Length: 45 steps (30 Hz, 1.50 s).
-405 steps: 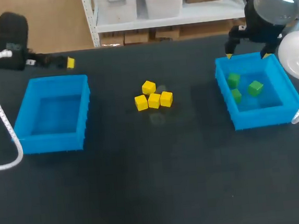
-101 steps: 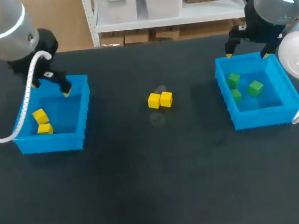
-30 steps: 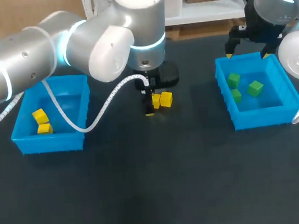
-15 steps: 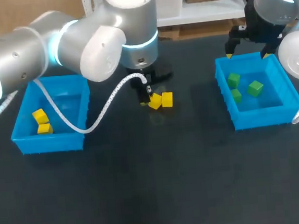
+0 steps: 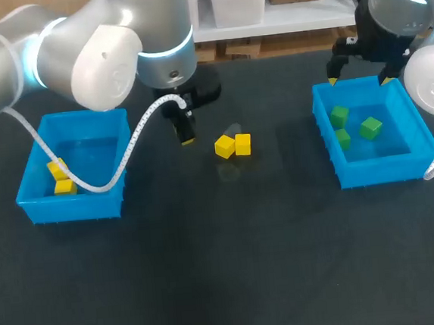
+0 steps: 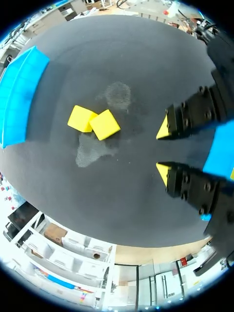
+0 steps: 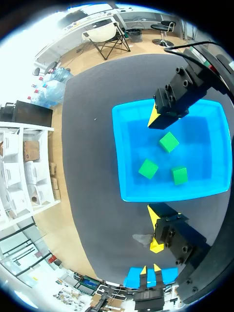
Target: Put the green cubes in the right bin and the yellow cubes in the left bin.
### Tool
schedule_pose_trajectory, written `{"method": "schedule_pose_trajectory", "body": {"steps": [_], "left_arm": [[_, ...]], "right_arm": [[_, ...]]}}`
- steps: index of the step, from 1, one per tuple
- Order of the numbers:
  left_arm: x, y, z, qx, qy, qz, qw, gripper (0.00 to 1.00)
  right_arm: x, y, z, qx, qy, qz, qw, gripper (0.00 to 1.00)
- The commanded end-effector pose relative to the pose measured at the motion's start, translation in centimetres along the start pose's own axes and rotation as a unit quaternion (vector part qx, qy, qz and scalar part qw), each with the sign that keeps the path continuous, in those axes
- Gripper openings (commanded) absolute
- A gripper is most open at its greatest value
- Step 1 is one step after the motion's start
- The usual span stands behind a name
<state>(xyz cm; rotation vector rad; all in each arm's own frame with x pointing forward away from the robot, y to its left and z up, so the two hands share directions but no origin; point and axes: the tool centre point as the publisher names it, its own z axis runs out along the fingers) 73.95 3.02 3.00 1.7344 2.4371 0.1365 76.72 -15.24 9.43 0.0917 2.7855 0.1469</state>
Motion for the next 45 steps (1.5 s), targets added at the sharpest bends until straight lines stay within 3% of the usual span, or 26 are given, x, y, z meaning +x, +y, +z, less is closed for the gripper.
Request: {"method": "schedule_pose_trajectory", "body": {"steps": [1, 12, 19, 34, 35, 36, 45], "left_arm": [[-1.0, -0.5, 0.0, 0.001, 0.000, -0.001, 1.000, 1.00], [-5.4, -2.8, -0.4, 0.038, -0.018, 0.002, 0.999, 1.00], [-6.6, -2.8, 1.1, 0.055, -0.010, -0.011, 0.998, 1.00], [-8.0, -2.5, 3.9, 0.047, 0.028, -0.038, 0.998, 1.00], [-8.1, -2.5, 3.9, 0.044, 0.028, -0.043, 0.998, 0.33], [-8.1, -2.6, 4.0, 0.045, 0.029, -0.044, 0.998, 0.00], [-7.7, -3.0, 3.8, 0.046, 0.032, -0.053, 0.997, 0.00]], "right_arm": [[0.2, 0.0, -0.1, 0.001, -0.003, 0.001, 1.000, 1.00], [0.2, 0.0, -0.1, 0.001, -0.003, 0.001, 1.000, 1.00], [0.2, 0.0, -0.1, 0.001, -0.003, 0.001, 1.000, 1.00], [0.2, 0.0, -0.1, 0.001, -0.003, 0.001, 1.000, 1.00], [0.2, 0.0, -0.1, 0.001, -0.003, 0.001, 1.000, 1.00], [0.2, 0.0, -0.1, 0.001, -0.003, 0.001, 1.000, 1.00], [0.2, 0.0, -0.1, 0.001, -0.003, 0.001, 1.000, 1.00]]}}
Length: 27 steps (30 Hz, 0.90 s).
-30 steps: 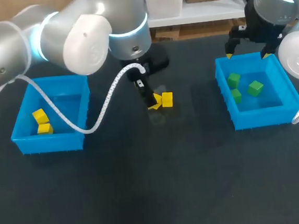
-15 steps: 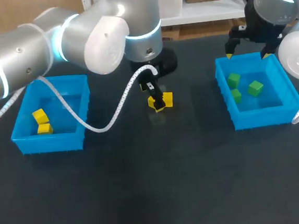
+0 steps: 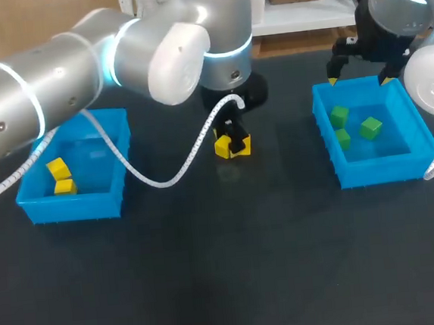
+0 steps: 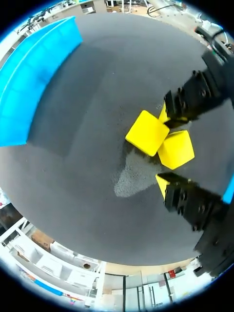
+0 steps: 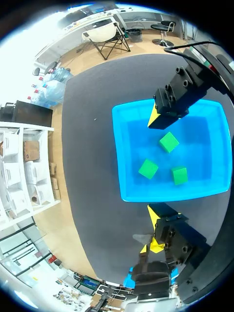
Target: Put the green cubes in the right bin and the yellow cubes in the left bin.
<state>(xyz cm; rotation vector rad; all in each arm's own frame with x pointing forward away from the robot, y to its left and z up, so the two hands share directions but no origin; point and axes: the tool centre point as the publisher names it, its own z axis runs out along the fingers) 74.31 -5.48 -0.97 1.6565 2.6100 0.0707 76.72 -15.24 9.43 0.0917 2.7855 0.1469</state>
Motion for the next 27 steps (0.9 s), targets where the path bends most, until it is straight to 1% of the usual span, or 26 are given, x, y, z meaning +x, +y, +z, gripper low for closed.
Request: {"method": "schedule_pose_trajectory", "body": {"steps": [1, 6, 11, 14, 17, 21, 24, 27], "left_arm": [[0.3, 0.1, -0.5, 0.002, 0.000, -0.001, 1.000, 0.00], [1.0, 1.0, -1.6, -0.001, -0.014, -0.007, 1.000, 0.00], [2.0, 2.4, -3.6, -0.011, -0.040, -0.017, 0.999, 0.00], [2.9, 3.4, -5.2, -0.020, -0.058, -0.028, 0.998, 0.00], [4.4, 4.6, -6.9, -0.029, -0.075, -0.052, 0.995, 0.00], [7.5, 6.6, -8.7, -0.044, -0.088, -0.093, 0.991, 0.00], [10.8, 8.2, -9.7, -0.060, -0.091, -0.130, 0.985, 0.00], [14.5, 9.6, -10.2, -0.072, -0.087, -0.173, 0.978, 0.00]], "right_arm": [[0.2, 0.0, -0.1, 0.001, -0.003, 0.001, 1.000, 1.00], [0.2, 0.0, -0.1, 0.001, -0.003, 0.001, 1.000, 1.00], [0.2, 0.0, -0.1, 0.001, -0.003, 0.001, 1.000, 1.00], [0.2, 0.0, -0.1, 0.001, -0.003, 0.001, 1.000, 1.00], [0.2, 0.0, -0.1, 0.001, -0.003, 0.001, 1.000, 1.00], [0.2, 0.0, -0.1, 0.001, -0.003, 0.001, 1.000, 1.00], [0.2, 0.0, -0.1, 0.001, -0.003, 0.001, 1.000, 1.00], [0.2, 0.0, -0.1, 0.001, -0.003, 0.001, 1.000, 1.00]]}}
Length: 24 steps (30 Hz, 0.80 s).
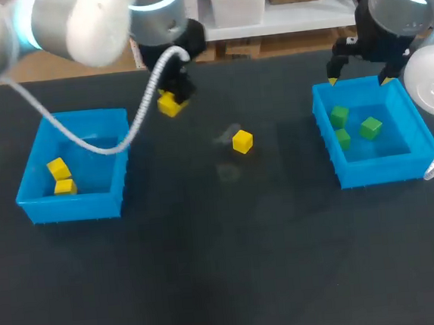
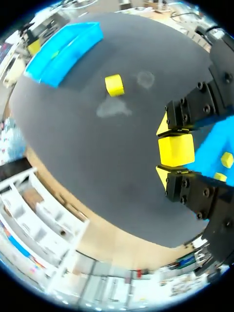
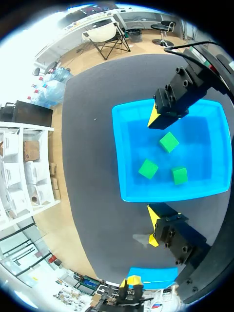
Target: Put the green cubes in the right bin and the yellow cubes in the left bin.
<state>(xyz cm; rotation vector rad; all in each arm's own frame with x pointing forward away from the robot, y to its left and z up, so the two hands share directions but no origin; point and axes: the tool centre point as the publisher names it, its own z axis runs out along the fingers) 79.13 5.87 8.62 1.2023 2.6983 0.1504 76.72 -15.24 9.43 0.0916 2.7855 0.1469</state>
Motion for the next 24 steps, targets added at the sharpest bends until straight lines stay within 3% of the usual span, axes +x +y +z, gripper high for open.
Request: {"method": "schedule_pose_trajectory", "body": {"steps": [1, 6, 10, 16, 17, 18, 20, 24], "left_arm": [[7.1, 2.5, -1.5, -0.010, -0.047, -0.043, 0.998, 0.00], [11.7, 4.8, -2.4, -0.025, -0.038, -0.089, 0.995, 0.00], [15.1, 5.9, -1.5, -0.033, -0.014, -0.118, 0.992, 0.00], [18.1, 5.5, -0.1, -0.020, 0.016, -0.128, 0.991, 0.00], [18.3, 5.4, 0.1, -0.017, 0.021, -0.127, 0.991, 0.35], [18.3, 5.3, 0.2, -0.016, 0.023, -0.126, 0.992, 1.00], [18.3, 5.3, 0.3, -0.014, 0.023, -0.125, 0.992, 1.00], [16.3, 5.4, -0.1, -0.012, 0.009, -0.104, 0.994, 1.00]], "right_arm": [[0.2, 0.0, -0.1, 0.001, -0.003, 0.001, 1.000, 1.00], [0.2, 0.0, -0.1, 0.001, -0.003, 0.001, 1.000, 1.00], [0.2, 0.0, -0.1, 0.001, -0.003, 0.001, 1.000, 1.00], [0.2, 0.0, -0.1, 0.001, -0.003, 0.001, 1.000, 1.00], [0.2, 0.0, -0.1, 0.001, -0.003, 0.001, 1.000, 1.00], [0.2, 0.0, -0.1, 0.001, -0.003, 0.001, 1.000, 1.00], [0.2, 0.0, -0.1, 0.001, -0.003, 0.001, 1.000, 1.00], [0.2, 0.0, -0.1, 0.001, -0.003, 0.001, 1.000, 1.00]]}}
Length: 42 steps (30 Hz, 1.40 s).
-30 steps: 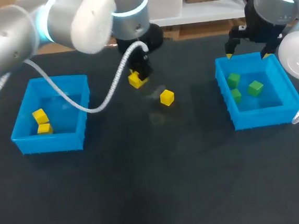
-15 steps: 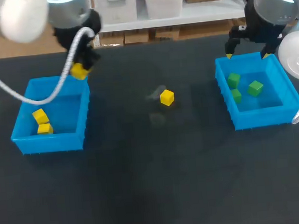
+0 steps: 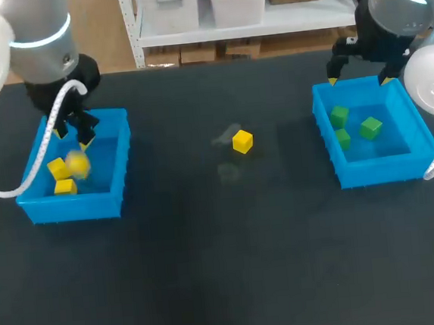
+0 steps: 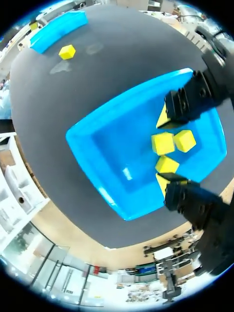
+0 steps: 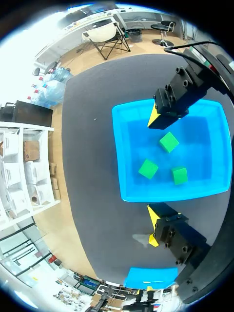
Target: Put the green cubes in the right bin and the yellow cubes in the left bin.
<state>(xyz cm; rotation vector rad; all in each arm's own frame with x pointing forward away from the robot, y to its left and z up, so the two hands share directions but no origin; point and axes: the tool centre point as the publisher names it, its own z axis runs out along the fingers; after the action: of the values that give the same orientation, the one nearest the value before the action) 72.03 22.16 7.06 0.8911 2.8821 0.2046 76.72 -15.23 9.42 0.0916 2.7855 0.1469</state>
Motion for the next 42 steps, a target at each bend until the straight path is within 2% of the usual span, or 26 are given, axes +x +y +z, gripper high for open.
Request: {"method": "schedule_pose_trajectory", "body": {"steps": [1, 3, 6, 12, 16, 20, 24, 26, 30, 33, 42], "left_arm": [[-1.3, -0.4, -0.8, 0.001, -0.042, 0.020, 0.999, 1.00], [-3.0, -1.2, -1.4, 0.005, -0.053, 0.038, 0.998, 1.00], [-5.9, -3.3, -2.7, 0.013, -0.074, 0.075, 0.994, 1.00], [-11.3, -9.8, -4.7, 0.043, -0.103, 0.149, 0.983, 1.00], [-14.0, -13.8, -4.9, 0.052, -0.112, 0.173, 0.977, 1.00], [-16.1, -17.1, -5.0, 0.056, -0.114, 0.178, 0.976, 1.00], [-17.5, -19.8, -4.7, 0.062, -0.108, 0.165, 0.978, 1.00], [-17.8, -21.2, -4.4, 0.081, -0.105, 0.158, 0.979, 1.00], [-18.0, -23.2, -2.9, 0.097, -0.076, 0.141, 0.982, 1.00], [-18.3, -24.2, -1.9, 0.099, -0.064, 0.130, 0.985, 1.00], [-19.2, -26.5, 0.3, 0.086, -0.033, 0.134, 0.987, 1.00]], "right_arm": [[0.2, 0.0, -0.1, 0.001, -0.003, 0.001, 1.000, 1.00], [0.2, 0.0, -0.1, 0.001, -0.003, 0.001, 1.000, 1.00], [0.2, 0.0, -0.1, 0.001, -0.003, 0.001, 1.000, 1.00], [0.2, 0.0, -0.1, 0.001, -0.003, 0.001, 1.000, 1.00], [0.2, 0.0, -0.1, 0.001, -0.003, 0.001, 1.000, 1.00], [0.2, 0.0, -0.1, 0.001, -0.003, 0.001, 1.000, 1.00], [0.2, 0.0, -0.1, 0.001, -0.003, 0.001, 1.000, 1.00], [0.2, 0.0, -0.1, 0.001, -0.003, 0.001, 1.000, 1.00], [0.2, 0.0, -0.1, 0.001, -0.003, 0.001, 1.000, 1.00], [0.2, 0.0, -0.1, 0.001, -0.003, 0.001, 1.000, 1.00], [0.2, 0.0, -0.1, 0.001, -0.003, 0.001, 1.000, 1.00]]}}
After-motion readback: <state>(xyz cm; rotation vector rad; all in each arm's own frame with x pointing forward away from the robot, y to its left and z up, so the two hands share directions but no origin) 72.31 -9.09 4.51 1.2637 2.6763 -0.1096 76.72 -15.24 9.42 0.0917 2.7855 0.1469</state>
